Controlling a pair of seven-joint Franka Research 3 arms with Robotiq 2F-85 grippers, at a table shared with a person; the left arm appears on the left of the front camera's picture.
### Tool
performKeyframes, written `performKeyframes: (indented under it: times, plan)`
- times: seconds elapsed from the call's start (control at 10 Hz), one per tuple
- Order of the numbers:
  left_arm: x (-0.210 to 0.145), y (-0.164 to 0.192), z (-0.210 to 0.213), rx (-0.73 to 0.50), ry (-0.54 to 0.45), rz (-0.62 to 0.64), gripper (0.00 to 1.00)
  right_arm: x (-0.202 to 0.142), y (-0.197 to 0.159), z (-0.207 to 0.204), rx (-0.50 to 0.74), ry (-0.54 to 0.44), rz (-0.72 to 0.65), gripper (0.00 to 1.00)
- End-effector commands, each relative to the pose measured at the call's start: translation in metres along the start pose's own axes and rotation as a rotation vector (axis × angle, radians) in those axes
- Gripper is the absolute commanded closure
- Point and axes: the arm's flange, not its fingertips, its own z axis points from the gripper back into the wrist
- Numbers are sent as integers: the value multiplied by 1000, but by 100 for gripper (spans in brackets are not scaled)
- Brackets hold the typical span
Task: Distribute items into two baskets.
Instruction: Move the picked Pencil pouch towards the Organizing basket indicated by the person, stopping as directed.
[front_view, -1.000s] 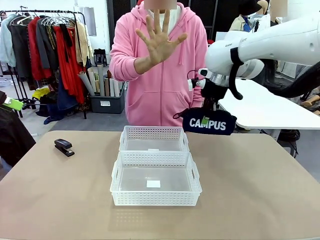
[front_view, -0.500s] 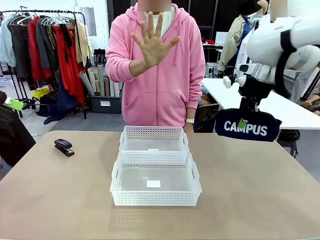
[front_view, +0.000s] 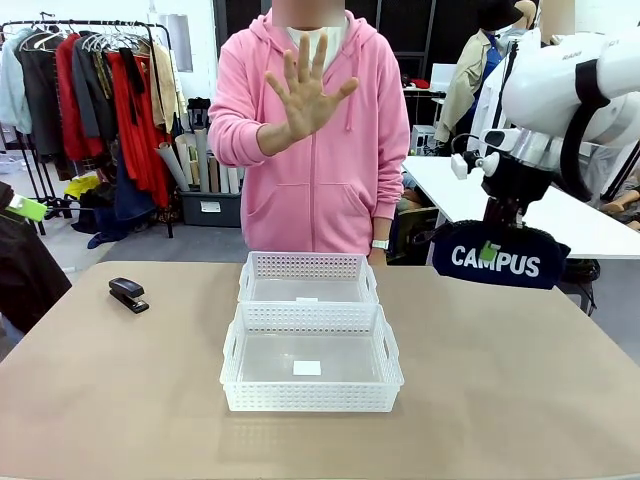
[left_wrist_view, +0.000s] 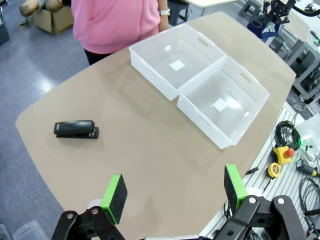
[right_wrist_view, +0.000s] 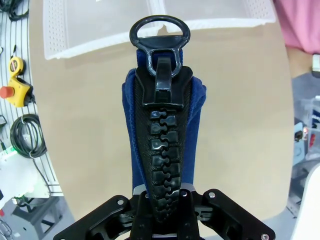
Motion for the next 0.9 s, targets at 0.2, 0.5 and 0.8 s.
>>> performKeyframes:
  times: [0.2,0.5,0.8]
  plan:
    - [1,1,0,-12,-18,-12,0,-1,0,0,5,1,-4,100]
    - [1,1,0,-12,-18,-12,0,-1,0,0,5,1,-4,100]
    - [1,1,0,-12,-18,-12,0,-1,0,0,5,1,-4,100]
